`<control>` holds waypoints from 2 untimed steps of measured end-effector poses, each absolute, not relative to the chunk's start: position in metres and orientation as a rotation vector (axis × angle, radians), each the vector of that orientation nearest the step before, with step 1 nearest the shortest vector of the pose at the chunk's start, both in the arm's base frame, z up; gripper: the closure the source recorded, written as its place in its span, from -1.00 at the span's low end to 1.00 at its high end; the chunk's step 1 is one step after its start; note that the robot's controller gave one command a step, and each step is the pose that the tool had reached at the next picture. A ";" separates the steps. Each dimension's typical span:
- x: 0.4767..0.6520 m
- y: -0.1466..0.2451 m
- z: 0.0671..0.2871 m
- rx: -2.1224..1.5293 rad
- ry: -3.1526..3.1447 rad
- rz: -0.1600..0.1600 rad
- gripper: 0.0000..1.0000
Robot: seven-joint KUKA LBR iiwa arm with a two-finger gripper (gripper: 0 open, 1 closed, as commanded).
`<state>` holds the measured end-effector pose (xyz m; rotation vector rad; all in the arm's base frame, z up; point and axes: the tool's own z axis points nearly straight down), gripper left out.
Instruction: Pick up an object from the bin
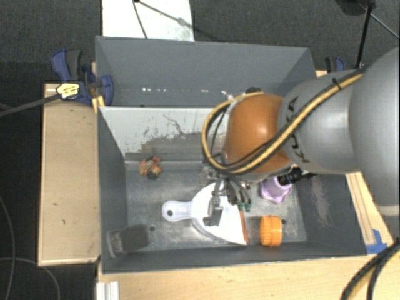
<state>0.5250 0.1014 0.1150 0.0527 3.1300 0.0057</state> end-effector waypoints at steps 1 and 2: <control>0.551 0.107 0.071 0.002 3.138 0.002 1.00; 0.551 0.107 0.071 0.004 3.138 0.002 1.00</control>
Offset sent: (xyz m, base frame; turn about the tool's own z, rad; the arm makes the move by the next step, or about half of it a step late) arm 0.0000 0.0000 0.0000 0.0000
